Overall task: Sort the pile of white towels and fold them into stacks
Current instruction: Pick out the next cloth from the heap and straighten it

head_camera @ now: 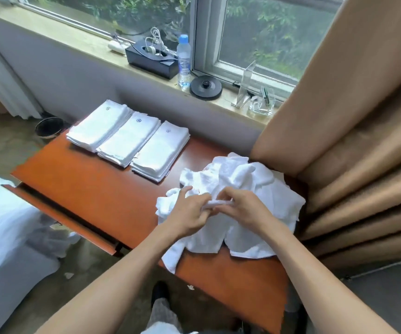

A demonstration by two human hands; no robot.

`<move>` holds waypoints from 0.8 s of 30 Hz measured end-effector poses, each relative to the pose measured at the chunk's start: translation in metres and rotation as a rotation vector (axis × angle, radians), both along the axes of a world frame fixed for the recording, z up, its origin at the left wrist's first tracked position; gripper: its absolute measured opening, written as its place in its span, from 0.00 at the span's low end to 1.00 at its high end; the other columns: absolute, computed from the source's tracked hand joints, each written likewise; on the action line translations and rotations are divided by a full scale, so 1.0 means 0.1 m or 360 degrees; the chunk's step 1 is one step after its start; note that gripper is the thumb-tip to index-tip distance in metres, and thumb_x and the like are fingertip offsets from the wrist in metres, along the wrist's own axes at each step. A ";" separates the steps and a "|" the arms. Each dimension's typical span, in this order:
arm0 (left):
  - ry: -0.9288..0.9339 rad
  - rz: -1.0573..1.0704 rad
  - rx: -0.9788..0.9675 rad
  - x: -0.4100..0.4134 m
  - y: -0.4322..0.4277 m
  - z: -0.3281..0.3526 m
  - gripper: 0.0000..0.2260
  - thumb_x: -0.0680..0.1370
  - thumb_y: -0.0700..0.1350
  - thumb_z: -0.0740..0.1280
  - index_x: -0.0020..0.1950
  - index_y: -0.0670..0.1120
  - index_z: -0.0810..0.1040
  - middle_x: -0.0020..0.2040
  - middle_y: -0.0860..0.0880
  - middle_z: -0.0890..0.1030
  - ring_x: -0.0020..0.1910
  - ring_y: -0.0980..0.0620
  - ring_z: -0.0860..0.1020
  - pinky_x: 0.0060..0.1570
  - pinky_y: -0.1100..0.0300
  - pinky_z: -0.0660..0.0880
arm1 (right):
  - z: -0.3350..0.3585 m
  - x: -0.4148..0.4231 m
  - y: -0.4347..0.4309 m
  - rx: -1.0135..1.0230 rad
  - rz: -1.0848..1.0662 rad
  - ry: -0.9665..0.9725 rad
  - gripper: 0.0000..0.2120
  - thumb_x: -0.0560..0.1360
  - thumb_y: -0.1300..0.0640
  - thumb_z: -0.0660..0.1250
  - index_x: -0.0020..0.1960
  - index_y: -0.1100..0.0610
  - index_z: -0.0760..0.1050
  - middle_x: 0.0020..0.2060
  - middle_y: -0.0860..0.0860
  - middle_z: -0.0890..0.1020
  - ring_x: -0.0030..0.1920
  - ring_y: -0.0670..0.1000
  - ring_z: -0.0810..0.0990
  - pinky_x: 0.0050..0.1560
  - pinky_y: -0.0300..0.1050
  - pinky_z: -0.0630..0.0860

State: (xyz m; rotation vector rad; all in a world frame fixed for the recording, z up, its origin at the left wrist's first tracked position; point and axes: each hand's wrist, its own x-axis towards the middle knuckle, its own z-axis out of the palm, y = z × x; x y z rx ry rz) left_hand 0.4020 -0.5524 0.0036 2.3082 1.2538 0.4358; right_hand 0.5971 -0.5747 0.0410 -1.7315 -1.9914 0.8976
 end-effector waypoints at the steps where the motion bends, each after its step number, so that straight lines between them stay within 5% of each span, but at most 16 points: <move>1: -0.0016 0.0004 0.0000 -0.16 0.11 0.00 0.03 0.80 0.43 0.66 0.49 0.44 0.75 0.42 0.47 0.81 0.48 0.42 0.79 0.73 0.46 0.59 | -0.01 -0.09 0.09 -0.0009 -0.0015 -0.0013 0.08 0.76 0.50 0.76 0.49 0.52 0.79 0.40 0.42 0.82 0.40 0.41 0.77 0.45 0.38 0.73; 4: -0.0263 0.0106 -0.0132 -0.58 0.41 0.06 0.09 0.77 0.43 0.69 0.41 0.47 0.71 0.35 0.47 0.76 0.41 0.38 0.76 0.50 0.45 0.73 | -0.08 -0.31 0.24 -0.0119 -0.0020 -0.0109 0.11 0.76 0.54 0.76 0.42 0.46 0.74 0.35 0.42 0.78 0.37 0.39 0.75 0.39 0.35 0.69; 7: -0.0415 0.0240 -0.0172 -0.93 0.58 0.10 0.10 0.75 0.44 0.69 0.38 0.51 0.68 0.33 0.50 0.74 0.38 0.39 0.74 0.40 0.47 0.70 | -0.20 -0.50 0.28 -0.0266 -0.0064 -0.0206 0.15 0.77 0.55 0.71 0.36 0.46 0.70 0.32 0.44 0.76 0.34 0.42 0.72 0.36 0.41 0.66; 12: -0.0204 0.0382 -0.0106 -1.40 0.73 0.01 0.09 0.76 0.43 0.66 0.39 0.49 0.68 0.34 0.51 0.73 0.39 0.41 0.73 0.46 0.51 0.63 | -0.26 -0.73 0.33 -0.0210 -0.0202 -0.0082 0.09 0.79 0.55 0.69 0.40 0.51 0.75 0.35 0.46 0.79 0.38 0.49 0.77 0.40 0.47 0.71; 16: -0.0109 0.0420 -0.0332 -1.55 0.67 -0.08 0.01 0.75 0.44 0.62 0.44 0.50 0.71 0.34 0.53 0.75 0.43 0.43 0.75 0.48 0.54 0.61 | -0.22 -0.95 0.43 -0.0010 -0.0404 0.0330 0.06 0.78 0.56 0.72 0.44 0.48 0.78 0.38 0.45 0.81 0.41 0.49 0.79 0.43 0.45 0.75; 21: -0.0198 0.0531 -0.0790 -1.55 0.49 0.03 0.16 0.71 0.45 0.59 0.56 0.58 0.75 0.49 0.56 0.82 0.55 0.47 0.77 0.61 0.49 0.70 | -0.11 -1.37 0.76 0.0126 -0.0255 0.0630 0.03 0.78 0.55 0.72 0.47 0.53 0.79 0.41 0.50 0.81 0.44 0.53 0.80 0.47 0.51 0.77; 24: -0.0549 0.0532 -0.0995 -1.65 0.50 0.13 0.22 0.70 0.43 0.62 0.63 0.54 0.78 0.56 0.54 0.83 0.59 0.52 0.80 0.57 0.54 0.77 | -0.05 -1.65 0.86 0.0110 -0.0081 0.0720 0.03 0.81 0.56 0.69 0.49 0.53 0.81 0.42 0.47 0.83 0.45 0.47 0.80 0.47 0.45 0.76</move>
